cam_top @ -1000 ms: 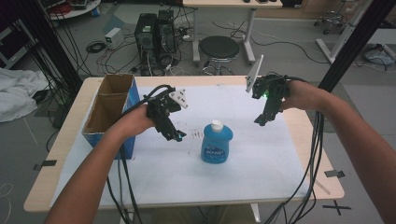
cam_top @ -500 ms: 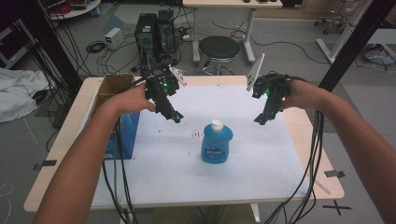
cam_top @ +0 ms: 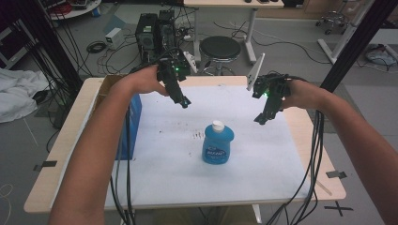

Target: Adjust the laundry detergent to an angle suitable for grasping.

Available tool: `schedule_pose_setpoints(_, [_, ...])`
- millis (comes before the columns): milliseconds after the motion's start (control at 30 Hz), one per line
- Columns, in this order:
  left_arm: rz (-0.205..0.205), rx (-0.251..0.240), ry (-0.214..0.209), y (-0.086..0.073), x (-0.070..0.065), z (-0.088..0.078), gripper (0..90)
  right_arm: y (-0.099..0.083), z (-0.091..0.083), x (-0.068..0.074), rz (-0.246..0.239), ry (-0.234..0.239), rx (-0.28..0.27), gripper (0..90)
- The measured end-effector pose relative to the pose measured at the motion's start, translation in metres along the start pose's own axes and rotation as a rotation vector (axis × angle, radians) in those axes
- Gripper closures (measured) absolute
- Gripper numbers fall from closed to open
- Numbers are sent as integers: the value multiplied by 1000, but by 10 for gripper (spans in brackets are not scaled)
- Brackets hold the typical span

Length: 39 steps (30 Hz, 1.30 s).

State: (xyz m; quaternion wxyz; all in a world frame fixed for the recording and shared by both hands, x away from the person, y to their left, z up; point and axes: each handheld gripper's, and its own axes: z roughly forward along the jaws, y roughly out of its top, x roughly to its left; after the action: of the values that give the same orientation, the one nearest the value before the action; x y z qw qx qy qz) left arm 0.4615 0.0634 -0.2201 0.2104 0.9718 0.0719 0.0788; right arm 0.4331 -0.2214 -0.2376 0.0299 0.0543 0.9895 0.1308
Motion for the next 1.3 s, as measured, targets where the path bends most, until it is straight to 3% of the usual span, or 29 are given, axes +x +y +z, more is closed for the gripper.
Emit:
schedule_pose_setpoints(433, [-10, 50, 0, 2, 11, 11, 21, 0, 3, -4, 5, 5, 3, 27])
schedule_pose_setpoints(700, [18, 81, 9, 4, 11, 16, 22, -1, 4, -5, 9, 5, 3, 27])
schedule_pose_setpoints(1300, [28, 71, 24, 3, 9, 13, 22, 2, 4, -6, 2, 10, -1, 27])
